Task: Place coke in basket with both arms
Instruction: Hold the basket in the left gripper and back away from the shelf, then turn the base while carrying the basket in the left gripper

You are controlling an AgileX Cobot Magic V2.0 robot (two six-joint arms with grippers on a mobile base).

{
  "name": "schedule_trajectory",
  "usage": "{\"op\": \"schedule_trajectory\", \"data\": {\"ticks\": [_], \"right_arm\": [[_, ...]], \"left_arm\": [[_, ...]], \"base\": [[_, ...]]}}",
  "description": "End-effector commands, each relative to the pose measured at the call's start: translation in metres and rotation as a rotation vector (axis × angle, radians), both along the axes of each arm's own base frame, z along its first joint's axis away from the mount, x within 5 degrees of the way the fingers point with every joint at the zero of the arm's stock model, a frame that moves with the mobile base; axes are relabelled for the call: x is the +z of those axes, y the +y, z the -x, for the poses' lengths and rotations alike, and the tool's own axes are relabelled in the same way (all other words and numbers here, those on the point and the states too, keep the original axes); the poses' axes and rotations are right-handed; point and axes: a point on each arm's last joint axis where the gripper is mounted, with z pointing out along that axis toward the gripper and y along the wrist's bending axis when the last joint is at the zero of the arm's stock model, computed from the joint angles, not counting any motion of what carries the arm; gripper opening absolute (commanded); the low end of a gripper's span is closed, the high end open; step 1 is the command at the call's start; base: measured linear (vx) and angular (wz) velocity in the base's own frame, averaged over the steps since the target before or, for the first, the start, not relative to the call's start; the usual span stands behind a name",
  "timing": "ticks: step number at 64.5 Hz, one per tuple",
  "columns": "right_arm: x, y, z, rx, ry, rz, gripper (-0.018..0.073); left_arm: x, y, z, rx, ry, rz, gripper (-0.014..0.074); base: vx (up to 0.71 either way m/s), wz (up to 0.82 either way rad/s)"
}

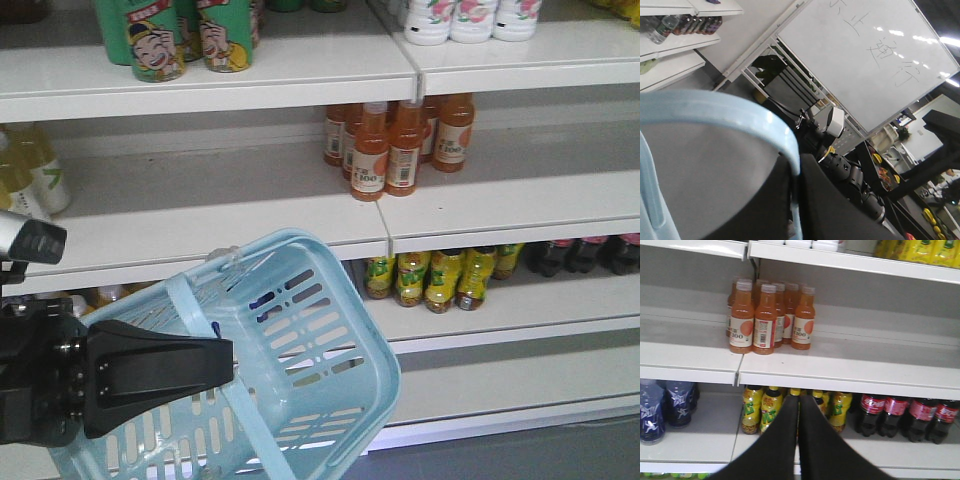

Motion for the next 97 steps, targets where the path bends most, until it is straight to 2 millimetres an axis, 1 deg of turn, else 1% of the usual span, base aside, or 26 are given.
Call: {"op": "schedule_trajectory", "data": {"ticks": [1,38,97], "right_arm": [[0.0033,0.0021,0.0009,0.024,-0.072,0.019,-0.0005],[0.0033,0.0021,0.0009,0.024,-0.072,0.019,-0.0005],[0.0033,0.0021,0.0009,0.024,-0.072,0.019,-0.0005]], "left_arm": [[0.0234,-0.0020,0.0152,-0.155,-0.046,0.160,-0.0006],[0.0234,-0.0020,0.0152,-0.155,-0.046,0.160,-0.0006],[0.0234,-0.0020,0.0152,-0.155,-0.046,0.160,-0.0006]], "base": [[-0.03,-0.41],[-0.03,-0.44],[-0.01,-0.37]]}}
